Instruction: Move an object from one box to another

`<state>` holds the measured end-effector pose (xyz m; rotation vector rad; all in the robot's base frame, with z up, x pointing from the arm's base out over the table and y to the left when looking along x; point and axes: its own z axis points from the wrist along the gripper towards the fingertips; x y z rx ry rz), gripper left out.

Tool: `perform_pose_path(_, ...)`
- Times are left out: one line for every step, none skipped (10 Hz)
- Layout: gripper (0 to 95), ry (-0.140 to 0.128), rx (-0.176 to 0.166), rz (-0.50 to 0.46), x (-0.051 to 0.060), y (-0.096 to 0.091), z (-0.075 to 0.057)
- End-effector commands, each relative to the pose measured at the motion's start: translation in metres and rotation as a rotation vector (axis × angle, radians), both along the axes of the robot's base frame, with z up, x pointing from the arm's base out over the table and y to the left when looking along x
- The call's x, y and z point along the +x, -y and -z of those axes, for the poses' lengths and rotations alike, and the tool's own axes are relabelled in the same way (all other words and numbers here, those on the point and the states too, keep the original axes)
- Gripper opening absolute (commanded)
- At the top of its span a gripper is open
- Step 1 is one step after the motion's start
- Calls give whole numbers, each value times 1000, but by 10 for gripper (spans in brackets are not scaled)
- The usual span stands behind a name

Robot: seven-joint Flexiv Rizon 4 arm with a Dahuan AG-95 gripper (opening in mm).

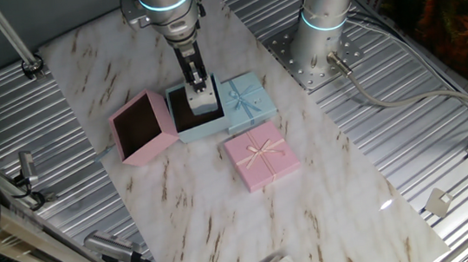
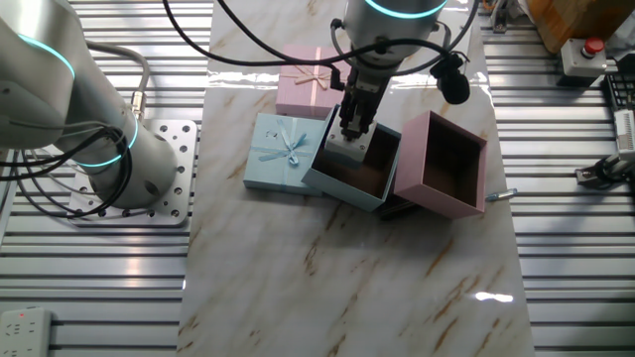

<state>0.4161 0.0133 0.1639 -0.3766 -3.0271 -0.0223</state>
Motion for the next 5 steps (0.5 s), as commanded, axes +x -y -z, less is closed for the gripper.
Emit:
perform_pose_path(0,-1,-1,-2,0,0,0)
perform_pose_path(0,-1,-3,-4,0,0,0)
perform_pose_path(0,-1,-3,-4,-1,0,1)
perform_pose_path(0,0,-2,-4,-1,0,2)
perform_pose_path(0,0,-3,-4,-1,-1,3)
